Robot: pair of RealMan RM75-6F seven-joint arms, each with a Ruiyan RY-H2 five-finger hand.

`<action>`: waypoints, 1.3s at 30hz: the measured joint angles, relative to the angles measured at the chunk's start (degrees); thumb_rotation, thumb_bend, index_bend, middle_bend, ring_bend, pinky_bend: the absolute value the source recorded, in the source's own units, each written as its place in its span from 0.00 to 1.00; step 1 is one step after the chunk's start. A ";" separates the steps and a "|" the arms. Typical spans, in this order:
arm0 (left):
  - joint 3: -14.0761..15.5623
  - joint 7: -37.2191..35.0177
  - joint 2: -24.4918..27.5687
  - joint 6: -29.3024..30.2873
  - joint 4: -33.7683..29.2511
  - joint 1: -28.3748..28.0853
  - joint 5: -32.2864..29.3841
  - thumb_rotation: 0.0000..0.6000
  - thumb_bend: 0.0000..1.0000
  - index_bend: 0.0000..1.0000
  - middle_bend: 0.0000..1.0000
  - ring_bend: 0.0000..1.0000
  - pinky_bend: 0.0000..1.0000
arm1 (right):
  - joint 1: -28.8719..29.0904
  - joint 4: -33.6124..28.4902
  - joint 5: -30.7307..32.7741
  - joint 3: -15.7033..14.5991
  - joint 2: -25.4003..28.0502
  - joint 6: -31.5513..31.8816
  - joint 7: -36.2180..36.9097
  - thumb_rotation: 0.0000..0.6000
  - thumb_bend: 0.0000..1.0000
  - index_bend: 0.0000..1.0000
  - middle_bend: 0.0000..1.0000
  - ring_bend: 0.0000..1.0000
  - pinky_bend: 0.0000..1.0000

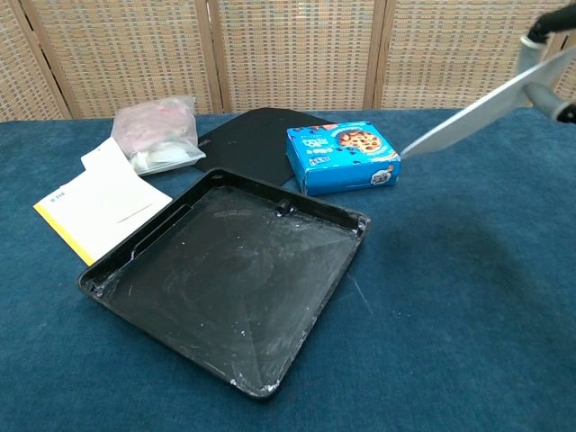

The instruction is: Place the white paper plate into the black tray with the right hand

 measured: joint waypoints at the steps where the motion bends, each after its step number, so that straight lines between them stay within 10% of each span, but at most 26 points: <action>1: -0.13 -0.04 -0.01 -0.25 0.05 -0.12 -0.37 1.00 0.00 0.00 0.00 0.00 0.00 | 1.24 -1.62 -0.01 0.75 0.62 -1.15 -0.45 1.00 0.49 0.63 0.04 0.00 0.09; 9: -1.08 -0.13 -0.22 -3.07 0.61 -1.50 -3.25 1.00 0.00 0.00 0.00 0.00 0.00 | 11.59 -7.53 -0.51 5.21 1.93 -10.12 -2.31 1.00 0.49 0.63 0.04 0.00 0.09; 19: -2.68 0.20 -0.66 -7.35 1.88 -3.66 -8.44 1.00 0.00 0.00 0.00 0.00 0.00 | 27.04 3.46 -6.87 3.73 -5.97 -19.55 6.77 1.00 0.49 0.63 0.05 0.00 0.09; 37: -3.05 1.65 -1.63 -9.99 2.96 -5.14 -11.58 1.00 0.00 0.00 0.00 0.00 0.00 | 33.24 11.75 -5.80 -1.30 -15.53 -23.69 6.78 1.00 0.49 0.63 0.05 0.00 0.09; 39: -3.02 1.83 -1.66 -10.23 3.05 -5.28 -11.72 1.00 0.00 0.00 0.00 0.00 0.00 | 33.36 11.82 -5.01 -1.36 -15.87 -24.41 6.03 1.00 0.39 0.49 0.04 0.00 0.06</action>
